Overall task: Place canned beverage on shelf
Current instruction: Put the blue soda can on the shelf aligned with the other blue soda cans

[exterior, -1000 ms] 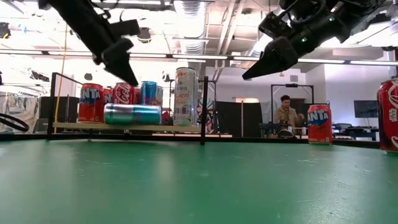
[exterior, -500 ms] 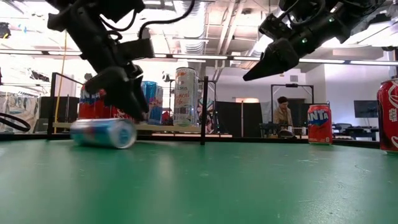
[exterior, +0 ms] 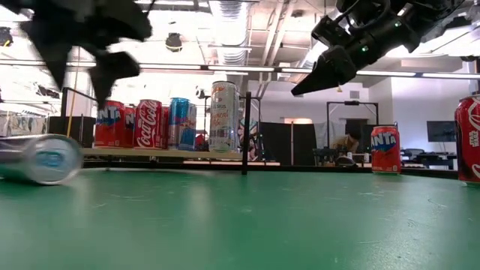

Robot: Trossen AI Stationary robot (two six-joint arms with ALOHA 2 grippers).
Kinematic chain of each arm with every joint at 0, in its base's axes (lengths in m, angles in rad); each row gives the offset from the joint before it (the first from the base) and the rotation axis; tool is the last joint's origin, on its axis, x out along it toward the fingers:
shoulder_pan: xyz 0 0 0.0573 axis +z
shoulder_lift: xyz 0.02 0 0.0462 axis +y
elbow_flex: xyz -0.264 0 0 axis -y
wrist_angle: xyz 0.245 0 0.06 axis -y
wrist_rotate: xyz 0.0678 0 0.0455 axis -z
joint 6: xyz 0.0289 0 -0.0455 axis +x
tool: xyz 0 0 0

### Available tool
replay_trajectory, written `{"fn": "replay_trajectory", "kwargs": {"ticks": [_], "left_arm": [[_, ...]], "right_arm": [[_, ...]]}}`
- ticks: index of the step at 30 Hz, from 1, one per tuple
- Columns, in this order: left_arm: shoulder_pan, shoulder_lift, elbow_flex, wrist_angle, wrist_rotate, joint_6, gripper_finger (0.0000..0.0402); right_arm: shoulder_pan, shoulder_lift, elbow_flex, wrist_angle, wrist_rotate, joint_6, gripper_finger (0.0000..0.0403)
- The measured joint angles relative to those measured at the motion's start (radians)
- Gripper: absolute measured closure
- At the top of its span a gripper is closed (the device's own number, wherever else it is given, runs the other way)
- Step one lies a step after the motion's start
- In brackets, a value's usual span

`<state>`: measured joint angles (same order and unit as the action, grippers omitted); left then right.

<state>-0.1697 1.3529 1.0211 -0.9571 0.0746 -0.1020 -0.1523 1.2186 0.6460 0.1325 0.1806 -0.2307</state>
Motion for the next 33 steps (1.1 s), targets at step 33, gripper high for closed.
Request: {"fn": "replay_trajectory", "kwargs": {"ticks": [33], "left_arm": [[-0.201,-0.161,-0.253,0.352,-0.428,-0.086,0.0199]], "right_arm": [[0.014,0.000,0.000,0.032,-0.053,0.048,0.0112]]}}
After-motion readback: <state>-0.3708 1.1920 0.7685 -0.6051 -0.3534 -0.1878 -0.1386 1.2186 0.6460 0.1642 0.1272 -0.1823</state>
